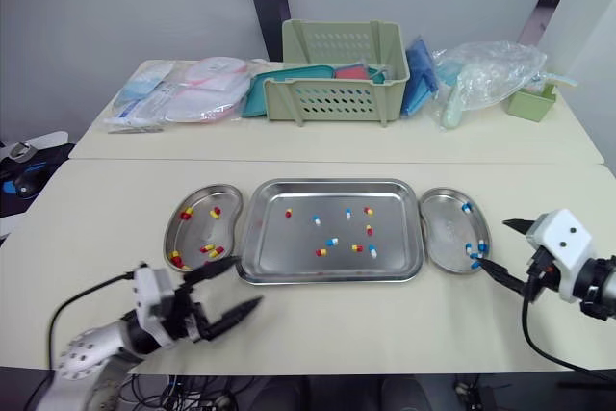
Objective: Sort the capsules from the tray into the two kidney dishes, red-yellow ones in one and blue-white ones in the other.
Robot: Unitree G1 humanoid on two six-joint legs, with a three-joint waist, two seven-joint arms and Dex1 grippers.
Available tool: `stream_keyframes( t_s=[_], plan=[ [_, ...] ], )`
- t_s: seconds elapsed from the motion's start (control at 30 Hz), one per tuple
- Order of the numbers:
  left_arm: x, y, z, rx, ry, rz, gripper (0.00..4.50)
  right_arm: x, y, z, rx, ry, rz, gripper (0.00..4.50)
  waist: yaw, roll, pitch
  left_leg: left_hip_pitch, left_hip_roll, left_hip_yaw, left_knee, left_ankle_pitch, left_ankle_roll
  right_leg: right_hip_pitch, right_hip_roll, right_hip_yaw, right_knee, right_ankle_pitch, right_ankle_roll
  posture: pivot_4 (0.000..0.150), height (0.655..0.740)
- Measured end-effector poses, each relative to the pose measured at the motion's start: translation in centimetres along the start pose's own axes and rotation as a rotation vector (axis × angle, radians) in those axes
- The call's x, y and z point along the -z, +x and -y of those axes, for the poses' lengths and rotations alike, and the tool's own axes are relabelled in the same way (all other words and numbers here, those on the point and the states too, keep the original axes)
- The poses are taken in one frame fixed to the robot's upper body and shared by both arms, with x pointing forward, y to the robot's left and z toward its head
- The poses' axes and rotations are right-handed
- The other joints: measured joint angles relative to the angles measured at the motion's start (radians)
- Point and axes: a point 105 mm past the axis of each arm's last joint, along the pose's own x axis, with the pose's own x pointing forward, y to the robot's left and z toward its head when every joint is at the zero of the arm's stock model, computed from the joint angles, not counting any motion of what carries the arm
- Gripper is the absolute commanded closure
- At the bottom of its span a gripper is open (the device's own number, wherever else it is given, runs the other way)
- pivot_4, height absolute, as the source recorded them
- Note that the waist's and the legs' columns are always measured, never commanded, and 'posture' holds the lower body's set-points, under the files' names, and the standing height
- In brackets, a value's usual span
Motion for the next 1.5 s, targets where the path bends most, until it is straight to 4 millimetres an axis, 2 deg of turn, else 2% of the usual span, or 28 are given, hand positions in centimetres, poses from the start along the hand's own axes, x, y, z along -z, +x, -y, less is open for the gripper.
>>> stream_keyframes(
  t_s=[0.1,0.13,0.2,0.27,0.37,0.43,0.53,0.63,1.0,1.07,1.17,1.27,1.37,1.5],
  plan=[
    [-0.3,-2.8,-3.3,-0.176,0.013,-0.057,0.00,-0.2,-1.1,0.5,0.001,-0.011,-0.001,0.04,0.001,0.000,0.000,0.000,0.000,0.000,0.000,0.000,0.000,0.000,0.000,0.000,0.000,0.000,0.000,0.150,0.7400],
    [-0.4,-4.5,-5.0,-0.258,0.022,-0.083,0.00,0.2,-1.6,0.7,-0.009,-0.013,-0.021,0.04,0.001,-0.001,0.001,0.000,0.000,0.000,0.000,0.000,0.000,0.000,0.000,-0.001,0.000,0.000,0.000,0.150,0.7400],
    [-0.7,-6.1,-6.4,-0.340,0.021,-0.100,0.00,0.6,-2.1,0.8,-0.025,-0.018,-0.038,0.04,0.001,-0.002,0.001,0.000,0.000,0.000,0.000,0.000,0.000,0.000,0.000,0.000,-0.001,0.000,0.000,0.150,0.7400],
    [-1.3,-8.7,-8.4,-0.458,0.023,-0.139,0.00,1.3,-2.9,0.9,-0.053,-0.032,-0.053,0.04,0.001,-0.005,0.004,0.000,0.000,0.000,0.000,0.000,0.000,0.000,0.000,-0.001,-0.001,0.000,0.000,0.150,0.7400],
    [-1.4,-11.2,-10.0,-0.559,0.005,-0.177,0.00,1.7,-3.6,1.2,-0.077,-0.047,-0.059,0.04,0.000,-0.005,0.004,0.000,0.000,0.001,0.000,0.000,0.000,0.000,0.000,0.000,-0.001,0.000,0.000,0.150,0.7400],
    [-0.6,-13.3,-10.8,-0.613,-0.039,-0.220,0.00,2.5,-4.1,1.3,-0.105,-0.045,-0.079,0.04,0.000,-0.005,0.005,0.001,0.000,0.001,-0.001,0.000,0.000,0.000,0.000,0.000,-0.001,0.000,0.000,0.150,0.7400],
    [1.0,-15.5,-10.7,-0.617,-0.092,-0.301,0.00,3.7,-4.8,1.1,-0.156,-0.028,-0.123,0.04,-0.001,-0.005,0.006,0.000,0.000,0.002,-0.001,0.000,0.000,0.000,0.000,0.001,-0.001,0.000,0.000,0.150,0.7400],
    [2.2,-16.7,-10.4,-0.613,-0.114,-0.350,0.00,4.2,-5.3,1.1,-0.192,-0.022,-0.154,0.04,-0.001,-0.006,0.006,0.001,0.000,0.001,-0.001,0.000,0.000,0.000,0.000,0.000,-0.001,0.000,0.000,0.150,0.7400],
    [2.5,-17.1,-10.5,-0.599,-0.132,-0.354,0.00,3.6,-4.7,-0.1,-0.253,-0.038,-0.131,0.04,0.000,-0.006,0.007,0.000,0.001,0.001,-0.001,0.000,0.000,0.000,0.000,0.000,0.000,0.000,0.000,0.150,0.7400],
    [2.5,-17.1,-10.4,-0.596,-0.135,-0.358,0.00,3.0,-4.4,-1.5,-0.296,-0.045,-0.097,0.04,0.000,-0.006,0.006,0.000,0.001,0.001,-0.001,0.000,0.000,0.000,0.000,-0.001,0.000,0.000,0.000,0.150,0.7400],
    [2.3,-16.8,-10.3,-0.584,-0.131,-0.359,0.00,0.8,-3.2,-4.5,-0.380,-0.058,0.008,0.04,0.001,-0.006,0.006,0.000,0.001,0.001,-0.001,0.000,0.000,0.000,0.000,0.000,0.000,0.000,0.000,0.150,0.7400],
    [2.1,-16.2,-10.0,-0.565,-0.126,-0.357,0.00,-1.5,-1.6,-7.2,-0.419,-0.049,0.118,0.04,0.000,-0.008,0.005,0.000,0.002,0.001,-0.001,0.000,0.000,0.000,0.000,-0.001,0.000,0.000,0.000,0.150,0.7400],
    [2.1,-16.1,-9.6,-0.553,-0.129,-0.361,0.00,-2.8,0.5,-9.5,-0.419,0.003,0.225,0.04,-0.001,-0.010,0.005,0.000,0.002,0.001,-0.001,0.000,0.000,0.000,0.000,-0.001,0.000,0.000,0.000,0.150,0.7400],
    [2.1,-15.7,-9.1,-0.540,-0.134,-0.361,0.00,-3.3,2.7,-10.7,-0.362,0.062,0.294,0.04,0.000,-0.011,0.005,0.000,0.001,0.000,-0.001,0.000,0.000,0.000,0.000,-0.001,0.000,0.000,0.000,0.150,0.7400]
  ],
)
